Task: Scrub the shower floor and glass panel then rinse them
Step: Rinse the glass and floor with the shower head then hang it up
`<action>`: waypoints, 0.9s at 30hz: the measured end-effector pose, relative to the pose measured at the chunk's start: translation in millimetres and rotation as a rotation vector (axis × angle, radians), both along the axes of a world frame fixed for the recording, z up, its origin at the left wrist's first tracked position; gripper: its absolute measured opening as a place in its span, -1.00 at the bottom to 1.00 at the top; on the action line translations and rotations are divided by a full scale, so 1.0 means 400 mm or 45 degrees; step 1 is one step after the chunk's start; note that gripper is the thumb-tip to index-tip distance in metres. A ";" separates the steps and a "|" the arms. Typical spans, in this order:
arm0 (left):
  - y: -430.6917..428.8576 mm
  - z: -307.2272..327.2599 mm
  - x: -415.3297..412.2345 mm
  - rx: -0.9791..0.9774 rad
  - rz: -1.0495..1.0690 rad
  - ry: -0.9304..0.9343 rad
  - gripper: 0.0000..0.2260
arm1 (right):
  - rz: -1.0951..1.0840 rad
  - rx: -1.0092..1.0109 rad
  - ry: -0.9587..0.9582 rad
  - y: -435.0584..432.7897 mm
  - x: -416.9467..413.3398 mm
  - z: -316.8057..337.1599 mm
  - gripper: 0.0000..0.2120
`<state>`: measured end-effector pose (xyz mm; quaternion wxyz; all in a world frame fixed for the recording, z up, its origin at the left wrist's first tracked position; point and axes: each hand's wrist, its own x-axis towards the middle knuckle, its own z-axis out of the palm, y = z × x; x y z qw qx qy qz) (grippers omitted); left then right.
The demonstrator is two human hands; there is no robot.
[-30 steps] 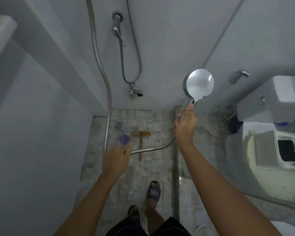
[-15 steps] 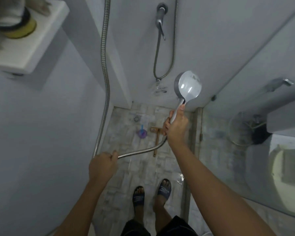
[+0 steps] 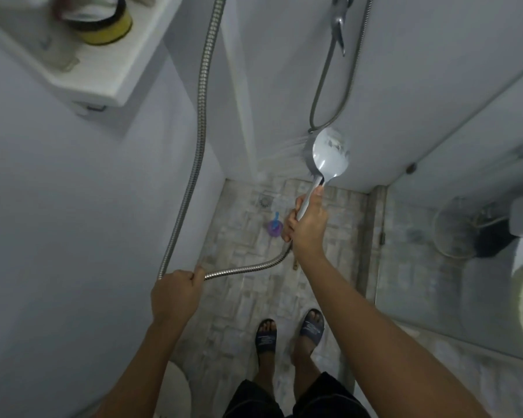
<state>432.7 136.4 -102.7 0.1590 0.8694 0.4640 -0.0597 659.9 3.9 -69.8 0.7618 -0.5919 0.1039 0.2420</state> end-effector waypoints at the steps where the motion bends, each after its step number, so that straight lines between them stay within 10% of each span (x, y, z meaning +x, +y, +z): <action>1: 0.006 -0.004 -0.017 0.003 -0.022 -0.001 -0.45 | 0.030 -0.019 0.009 0.009 -0.020 -0.005 -0.35; 27: -0.009 -0.048 -0.070 -0.076 -0.242 0.021 -0.49 | -0.222 -0.196 -0.186 -0.086 -0.183 -0.009 -0.47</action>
